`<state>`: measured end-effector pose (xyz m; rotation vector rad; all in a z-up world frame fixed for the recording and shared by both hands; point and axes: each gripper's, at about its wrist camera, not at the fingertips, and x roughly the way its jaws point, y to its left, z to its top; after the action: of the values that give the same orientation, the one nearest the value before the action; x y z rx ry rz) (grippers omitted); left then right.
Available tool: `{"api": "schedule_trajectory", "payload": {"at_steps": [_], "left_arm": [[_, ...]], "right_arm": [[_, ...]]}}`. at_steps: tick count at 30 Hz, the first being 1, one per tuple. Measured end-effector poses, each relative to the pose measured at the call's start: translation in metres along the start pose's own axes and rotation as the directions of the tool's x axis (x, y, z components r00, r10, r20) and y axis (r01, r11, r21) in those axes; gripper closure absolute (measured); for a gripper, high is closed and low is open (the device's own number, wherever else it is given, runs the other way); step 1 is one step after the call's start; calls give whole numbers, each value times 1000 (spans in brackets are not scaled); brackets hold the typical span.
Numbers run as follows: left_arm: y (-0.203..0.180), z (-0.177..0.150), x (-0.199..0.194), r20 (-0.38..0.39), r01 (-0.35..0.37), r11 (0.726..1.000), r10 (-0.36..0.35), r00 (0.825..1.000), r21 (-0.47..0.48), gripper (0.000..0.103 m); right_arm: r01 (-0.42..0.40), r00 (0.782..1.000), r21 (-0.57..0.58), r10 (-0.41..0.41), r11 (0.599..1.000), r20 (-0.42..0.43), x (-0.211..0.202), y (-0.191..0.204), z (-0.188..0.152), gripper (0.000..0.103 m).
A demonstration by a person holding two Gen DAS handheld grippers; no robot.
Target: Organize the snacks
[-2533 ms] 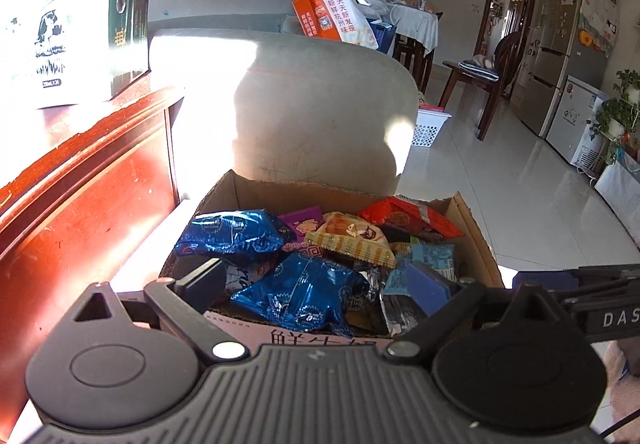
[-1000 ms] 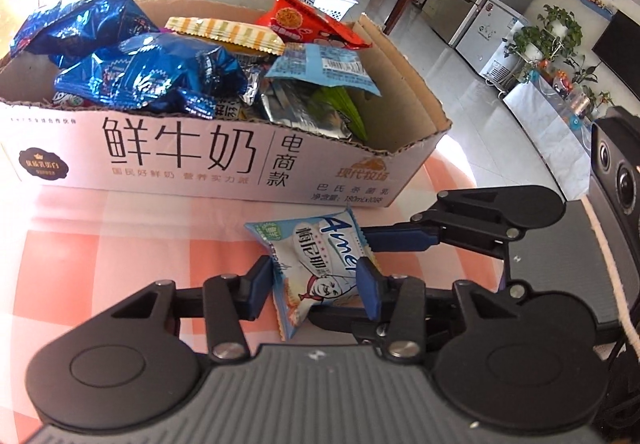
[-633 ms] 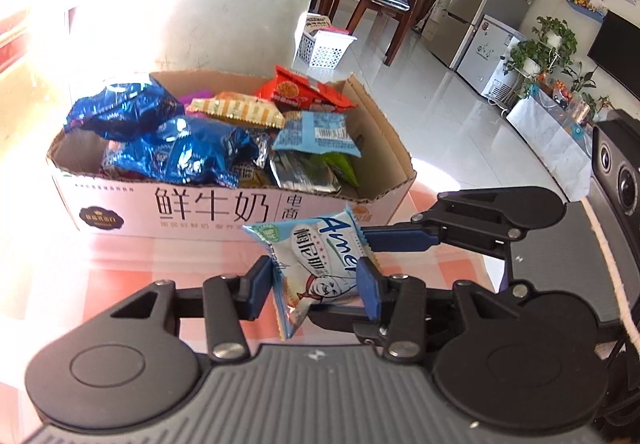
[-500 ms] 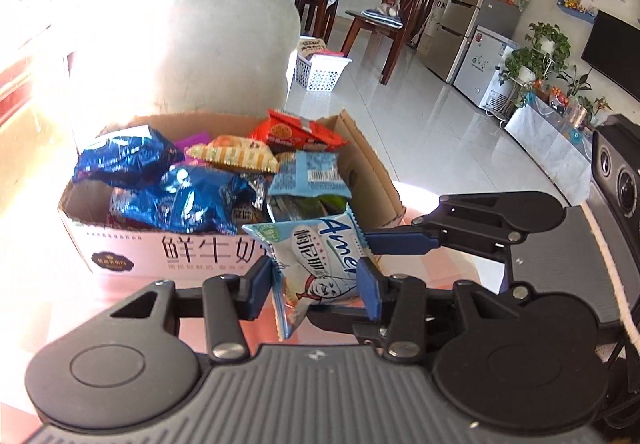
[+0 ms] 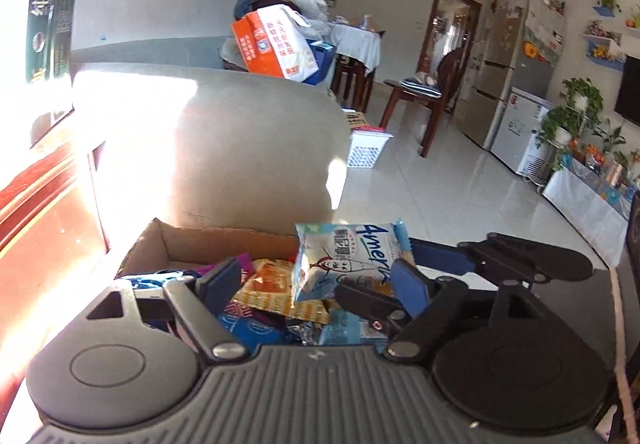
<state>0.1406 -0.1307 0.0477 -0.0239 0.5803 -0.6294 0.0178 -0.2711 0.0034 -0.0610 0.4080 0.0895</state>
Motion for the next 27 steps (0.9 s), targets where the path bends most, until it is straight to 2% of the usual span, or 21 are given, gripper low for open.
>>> {"api": "schedule_trajectory", "payload": {"at_steps": [1,3,8,12,14,17,20,27], "left_arm": [[5,0,1,-5,-28,999,28,1000,-18,16],[16,1,-1,-14,-62,997,61,998,-37,16],[32,2,-24,-33,-155,988,155,987,-21,12],[44,-7,-49,-53,-199,980,198,979,-13,6],[48,-12,-57,-68,-217,976,216,974,-8,5],[49,-19,-65,-90,-256,966,257,962,17,5],[49,-24,-74,-99,-297,955,298,949,21,5],[41,-29,-65,-142,-311,950,305,942,-26,1]], "right_arm": [[21,1000,10,-21,1000,-5,4,0,0,32],[21,999,70,-18,997,-42,10,-5,0,22],[15,994,223,9,975,-106,7,-19,0,21],[66,987,313,-15,947,-162,-4,-26,3,21],[110,978,329,-43,938,-203,-9,-27,5,20],[127,976,354,-53,927,-212,-18,-29,6,16],[171,965,346,-85,922,-248,-25,-26,6,14],[240,935,326,-127,915,-330,-32,-14,-1,8]]}}
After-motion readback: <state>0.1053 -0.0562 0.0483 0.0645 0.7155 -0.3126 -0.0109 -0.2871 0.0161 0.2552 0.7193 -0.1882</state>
